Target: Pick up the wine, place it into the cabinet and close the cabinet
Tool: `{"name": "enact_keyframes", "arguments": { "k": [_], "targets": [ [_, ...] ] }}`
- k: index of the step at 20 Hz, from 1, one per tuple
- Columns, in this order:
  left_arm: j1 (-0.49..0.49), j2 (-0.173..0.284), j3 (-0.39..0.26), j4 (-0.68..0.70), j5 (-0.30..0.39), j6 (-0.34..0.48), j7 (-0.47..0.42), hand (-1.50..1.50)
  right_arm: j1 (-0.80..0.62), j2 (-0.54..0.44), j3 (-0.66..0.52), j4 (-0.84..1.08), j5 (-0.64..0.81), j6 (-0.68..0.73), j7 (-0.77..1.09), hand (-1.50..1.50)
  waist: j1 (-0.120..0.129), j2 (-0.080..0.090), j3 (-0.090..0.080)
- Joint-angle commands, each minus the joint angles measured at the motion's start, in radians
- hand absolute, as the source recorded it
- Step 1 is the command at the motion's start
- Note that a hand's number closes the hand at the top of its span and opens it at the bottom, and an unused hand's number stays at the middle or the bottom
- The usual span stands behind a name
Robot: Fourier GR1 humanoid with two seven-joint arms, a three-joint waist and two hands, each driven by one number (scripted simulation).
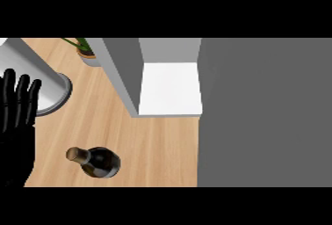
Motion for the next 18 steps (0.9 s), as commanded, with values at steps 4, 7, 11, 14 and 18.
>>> {"name": "enact_keyframes", "arguments": {
  "k": [4, 7, 11, 14, 18],
  "targets": [
    [-0.050, -0.044, -0.163, 0.022, -0.113, 0.016, 0.078, -1.50, 0.122, 0.021, 0.037, -0.195, 0.009, -0.006, 0.046, -1.50, 0.002, 0.031, 0.007],
    [-0.062, -0.078, -0.224, 0.137, 0.028, 0.030, 0.189, -1.50, 0.103, 0.006, 0.201, -0.101, -0.055, 0.138, 0.031, -1.50, 0.000, 0.039, 0.005],
    [-0.138, -0.079, -0.348, 0.011, -0.025, 0.191, 0.417, -1.50, 0.191, -0.064, 0.145, -0.238, -0.178, 0.200, 0.107, -1.50, -0.005, 0.028, 0.008],
    [-0.093, -0.079, -0.496, -0.047, -0.091, 0.302, 0.439, -1.50, 0.226, -0.062, 0.196, -0.398, -0.183, 0.171, 0.220, -1.50, 0.001, 0.027, 0.007],
    [-0.252, -0.080, -0.553, -0.097, -0.193, 0.419, 0.638, -1.50, 0.280, -0.061, 0.205, -0.469, -0.194, 0.171, 0.243, -1.50, 0.000, 0.029, 0.008]
  ]
}}
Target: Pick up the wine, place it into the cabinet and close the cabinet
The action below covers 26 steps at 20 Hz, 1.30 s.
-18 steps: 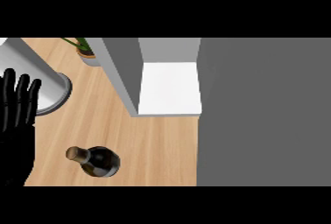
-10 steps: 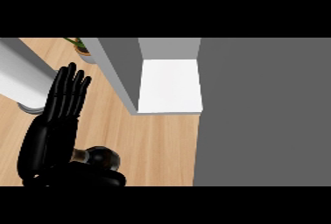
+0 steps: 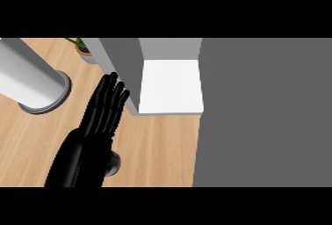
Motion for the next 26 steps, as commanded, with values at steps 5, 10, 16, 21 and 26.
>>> {"name": "enact_keyframes", "arguments": {
  "k": [5, 10, 16, 21, 26],
  "targets": [
    [-0.095, -0.003, -0.228, -0.103, -0.201, 0.200, 0.263, -1.50, 0.050, -0.015, 0.014, -0.176, -0.038, -0.009, 0.124, -1.50, 0.003, 0.000, 0.000],
    [-0.181, -0.003, -0.269, -0.133, -0.318, 0.263, 0.425, -1.50, 0.023, -0.019, 0.022, -0.237, -0.041, -0.046, 0.211, -1.50, 0.006, 0.000, 0.000],
    [-0.275, -0.003, -0.314, -0.120, -0.439, 0.360, 0.565, -1.50, 0.015, -0.006, 0.077, -0.292, -0.007, -0.091, 0.266, -1.50, 0.003, -0.003, 0.000],
    [-0.235, -0.003, -0.311, -0.202, -0.490, 0.299, 0.596, -1.50, 0.028, -0.003, 0.107, -0.283, 0.039, -0.101, 0.267, -1.50, 0.007, -0.001, -0.001],
    [-0.289, -0.002, -0.290, -0.200, -0.570, 0.298, 0.686, -1.50, 0.069, -0.021, 0.073, -0.283, 0.002, -0.072, 0.205, -1.50, 0.001, -0.004, 0.001]
  ]
}}
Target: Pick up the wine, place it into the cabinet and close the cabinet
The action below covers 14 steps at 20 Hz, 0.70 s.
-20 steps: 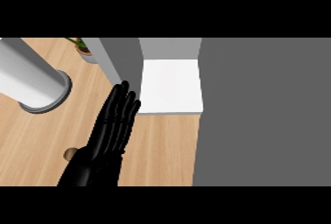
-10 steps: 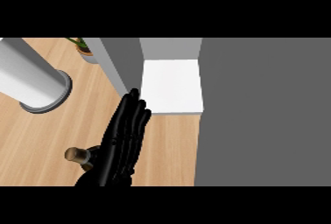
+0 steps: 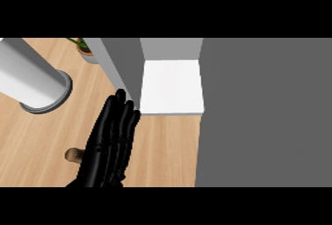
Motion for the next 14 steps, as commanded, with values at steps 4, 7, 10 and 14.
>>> {"name": "enact_keyframes", "arguments": {
  "k": [4, 7, 10, 14],
  "targets": [
    [-0.030, -0.004, -0.004, -0.055, -0.114, 0.002, 0.150, -1.50, 0.043, -0.012, 0.026, -0.227, -0.019, -0.026, 0.097, -1.50, 0.001, -0.004, 0.001],
    [0.042, -0.004, 0.050, -0.066, -0.096, -0.037, 0.119, -1.50, 0.053, -0.026, 0.015, -0.259, -0.026, -0.036, 0.120, -1.50, 0.000, -0.002, -0.001],
    [0.052, 0.022, 0.117, -0.154, -0.064, -0.114, 0.145, -1.50, 0.050, -0.024, 0.005, -0.182, -0.021, -0.026, 0.079, -1.50, 0.004, 0.001, 0.000],
    [0.042, 0.029, 0.146, -0.180, -0.088, -0.157, 0.177, -1.50, -0.015, -0.015, 0.003, -0.205, -0.025, -0.068, 0.148, -1.50, 0.011, -0.001, -0.001]
  ]
}}
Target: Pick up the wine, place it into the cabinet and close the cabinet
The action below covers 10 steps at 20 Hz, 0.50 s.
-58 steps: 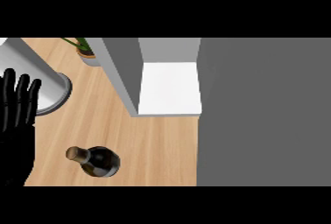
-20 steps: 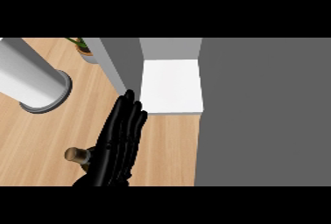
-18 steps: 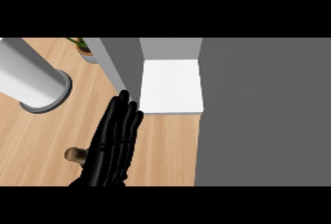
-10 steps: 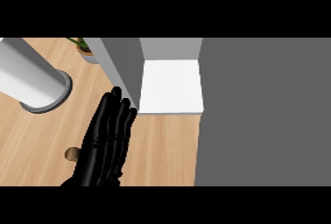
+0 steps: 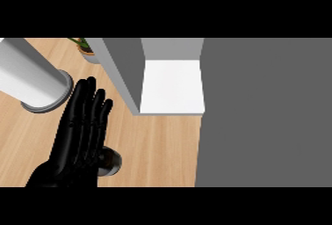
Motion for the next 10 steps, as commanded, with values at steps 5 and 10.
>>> {"name": "enact_keyframes", "arguments": {
  "k": [5, 10],
  "targets": [
    [0.120, 0.123, 0.118, -0.219, 0.090, -0.082, 0.021, -1.50, 0.062, -0.032, 0.008, -0.244, -0.044, -0.016, 0.112, -1.50, -0.005, 0.000, -0.002],
    [0.149, 0.130, 0.164, -0.187, 0.108, -0.074, -0.023, -1.50, 0.041, -0.020, 0.011, -0.212, -0.036, -0.026, 0.093, -1.50, -0.005, 0.002, -0.001]
  ]
}}
